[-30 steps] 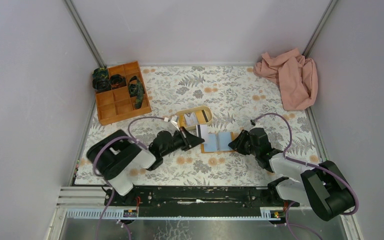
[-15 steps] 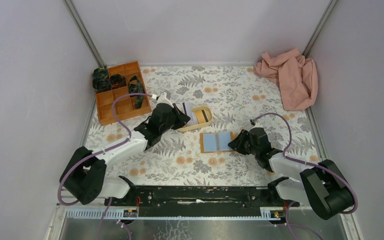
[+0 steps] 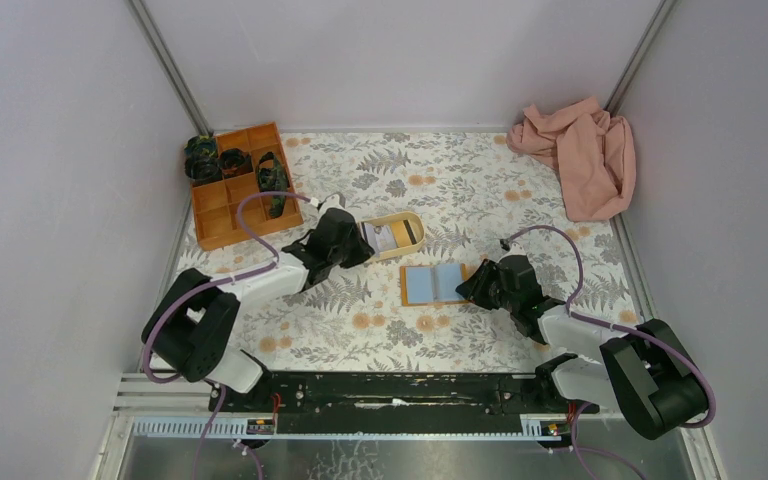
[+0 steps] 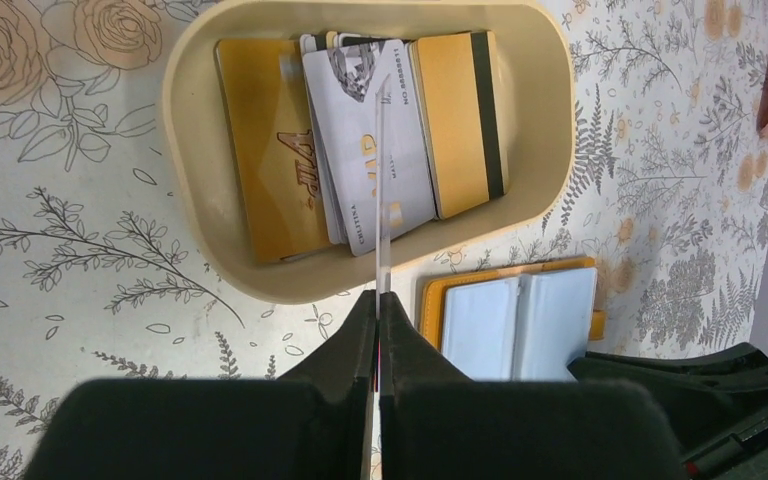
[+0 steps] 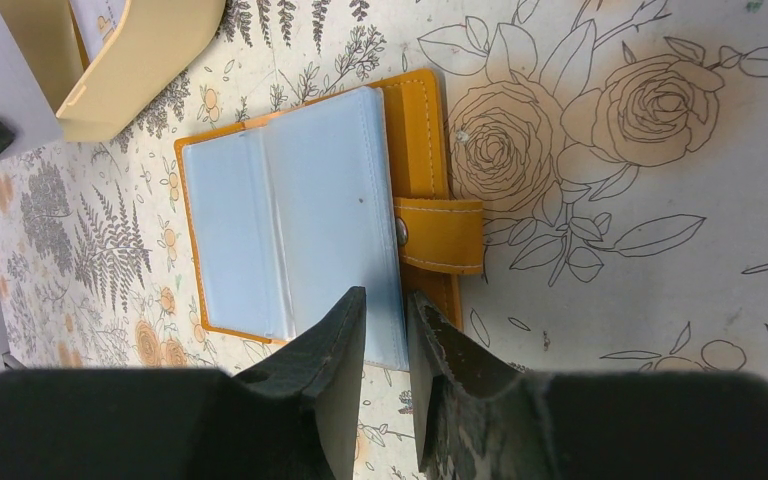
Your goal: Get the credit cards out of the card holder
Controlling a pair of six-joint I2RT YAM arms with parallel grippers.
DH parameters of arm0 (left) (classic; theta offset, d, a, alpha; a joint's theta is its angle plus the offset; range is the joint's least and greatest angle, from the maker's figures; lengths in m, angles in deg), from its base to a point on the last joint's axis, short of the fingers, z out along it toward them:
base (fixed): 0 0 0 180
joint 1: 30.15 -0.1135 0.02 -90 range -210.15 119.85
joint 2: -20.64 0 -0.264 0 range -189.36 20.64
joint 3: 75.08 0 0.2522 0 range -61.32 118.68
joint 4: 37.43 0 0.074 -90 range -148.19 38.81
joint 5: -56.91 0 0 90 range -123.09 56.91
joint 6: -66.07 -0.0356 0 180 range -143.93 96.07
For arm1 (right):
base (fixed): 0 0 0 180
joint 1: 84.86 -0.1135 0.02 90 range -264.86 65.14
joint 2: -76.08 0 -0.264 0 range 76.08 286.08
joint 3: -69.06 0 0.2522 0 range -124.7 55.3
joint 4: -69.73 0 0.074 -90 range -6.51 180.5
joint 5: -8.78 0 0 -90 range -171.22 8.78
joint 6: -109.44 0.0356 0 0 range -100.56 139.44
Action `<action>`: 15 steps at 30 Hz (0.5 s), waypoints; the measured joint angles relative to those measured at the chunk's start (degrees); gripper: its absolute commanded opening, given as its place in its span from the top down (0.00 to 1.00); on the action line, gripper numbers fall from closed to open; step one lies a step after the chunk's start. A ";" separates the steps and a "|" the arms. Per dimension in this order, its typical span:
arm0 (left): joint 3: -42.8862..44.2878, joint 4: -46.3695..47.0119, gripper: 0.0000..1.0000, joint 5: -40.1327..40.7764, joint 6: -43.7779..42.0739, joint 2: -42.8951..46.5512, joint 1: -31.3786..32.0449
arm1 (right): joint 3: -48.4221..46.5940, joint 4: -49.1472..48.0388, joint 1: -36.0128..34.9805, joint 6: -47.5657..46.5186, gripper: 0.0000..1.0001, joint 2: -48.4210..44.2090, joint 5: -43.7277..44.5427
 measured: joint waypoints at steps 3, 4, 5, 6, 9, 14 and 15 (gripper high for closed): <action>0.55 0.04 1.00 0.00 0.07 -0.50 -0.55 | 0.00 0.00 0.00 0.00 0.71 0.00 0.00; 0.74 0.07 1.00 0.00 0.04 -0.66 -0.72 | 0.00 0.00 0.00 -0.02 0.71 0.00 -0.02; 0.85 0.17 1.00 0.00 0.07 -0.81 -0.94 | 0.00 0.00 0.00 -0.02 0.71 0.00 -0.02; 0.90 0.17 1.00 0.00 0.07 -0.90 -1.14 | 0.00 -0.02 0.00 -0.04 0.71 0.00 -0.02; 1.29 0.17 1.00 0.15 -0.02 -1.25 -1.81 | 0.00 -0.04 0.00 -0.07 0.71 0.02 -0.04; 1.77 -0.42 1.00 0.20 -0.33 -2.99 -3.23 | 0.00 -0.33 0.04 -0.24 0.71 0.22 -0.42; 1.77 -0.44 1.00 0.17 -0.42 -3.45 -3.30 | 0.00 -0.37 0.04 -0.24 0.71 0.26 -0.46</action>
